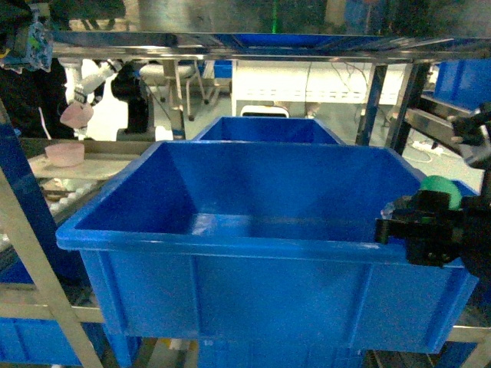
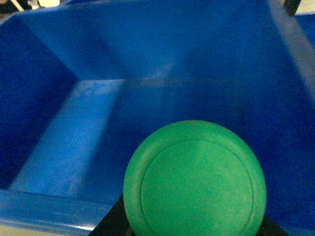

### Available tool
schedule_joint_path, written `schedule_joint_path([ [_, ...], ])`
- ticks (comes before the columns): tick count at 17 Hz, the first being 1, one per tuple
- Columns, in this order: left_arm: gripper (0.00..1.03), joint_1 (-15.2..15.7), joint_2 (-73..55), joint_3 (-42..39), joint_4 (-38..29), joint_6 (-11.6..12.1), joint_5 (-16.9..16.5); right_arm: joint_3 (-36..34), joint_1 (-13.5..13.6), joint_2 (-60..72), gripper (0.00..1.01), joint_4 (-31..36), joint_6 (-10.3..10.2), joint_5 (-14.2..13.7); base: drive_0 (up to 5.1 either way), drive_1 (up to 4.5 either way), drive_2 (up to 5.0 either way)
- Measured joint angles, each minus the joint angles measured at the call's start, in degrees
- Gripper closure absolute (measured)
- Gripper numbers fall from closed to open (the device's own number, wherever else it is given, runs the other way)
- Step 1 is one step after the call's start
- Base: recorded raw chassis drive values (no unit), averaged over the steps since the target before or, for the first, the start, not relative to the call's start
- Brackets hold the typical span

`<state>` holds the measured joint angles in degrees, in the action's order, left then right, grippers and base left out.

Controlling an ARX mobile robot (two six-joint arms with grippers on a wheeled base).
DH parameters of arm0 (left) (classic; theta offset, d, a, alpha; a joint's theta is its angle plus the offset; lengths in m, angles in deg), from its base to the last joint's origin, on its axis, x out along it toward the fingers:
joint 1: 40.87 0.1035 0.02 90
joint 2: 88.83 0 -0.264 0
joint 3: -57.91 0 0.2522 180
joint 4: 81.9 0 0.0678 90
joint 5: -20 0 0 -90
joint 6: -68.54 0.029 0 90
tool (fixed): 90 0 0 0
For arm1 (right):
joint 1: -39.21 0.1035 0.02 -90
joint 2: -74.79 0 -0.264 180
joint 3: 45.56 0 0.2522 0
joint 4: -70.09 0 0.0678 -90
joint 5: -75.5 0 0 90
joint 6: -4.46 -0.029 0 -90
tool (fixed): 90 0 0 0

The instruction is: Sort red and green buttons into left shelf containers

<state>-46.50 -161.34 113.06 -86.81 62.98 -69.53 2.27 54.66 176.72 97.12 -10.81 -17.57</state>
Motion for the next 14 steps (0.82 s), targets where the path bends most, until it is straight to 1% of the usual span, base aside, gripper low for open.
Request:
schedule_joint_path([
  [2,0.73,0.0,0.0,0.0,0.0,0.02,0.0,4.35,0.33,3.87,0.75,-3.21,-0.33,0.13,0.0,0.0,0.0],
  [3,0.73,0.0,0.0,0.0,0.0,0.0,0.02,7.8,0.44,5.4,0.75,-6.29,-0.61,-0.15,0.0,0.0,0.0],
  [6,0.73,0.0,0.0,0.0,-0.02,0.02,0.0,16.57,1.07,7.78,0.75,-12.52,-0.33,-1.22,0.0,0.0,0.0],
  [7,0.73,0.0,0.0,0.0,0.0,0.0,0.0,20.15,1.29,8.9,0.75,-15.78,-0.33,-1.09,0.0,0.0,0.0],
  [9,0.73,0.0,0.0,0.0,-0.02,0.02,0.02,25.64,1.49,11.39,0.75,-22.32,-0.46,0.9,0.0,0.0,0.0],
  [10,0.73,0.0,0.0,0.0,0.0,0.0,0.02,27.95,1.49,12.81,0.75,-25.55,-1.07,2.08,0.0,0.0,0.0],
  [11,0.73,0.0,0.0,0.0,-0.02,0.0,0.02,30.58,1.46,14.45,0.75,-30.27,-2.14,3.43,0.0,0.0,0.0],
  [13,0.73,0.0,0.0,0.0,0.0,0.0,0.02,32.96,1.9,16.22,0.75,-35.32,-3.37,3.23,0.0,0.0,0.0],
  [14,0.73,0.0,0.0,0.0,0.0,0.0,0.02,34.27,2.25,17.0,0.75,-37.79,-4.66,3.56,0.0,0.0,0.0],
])
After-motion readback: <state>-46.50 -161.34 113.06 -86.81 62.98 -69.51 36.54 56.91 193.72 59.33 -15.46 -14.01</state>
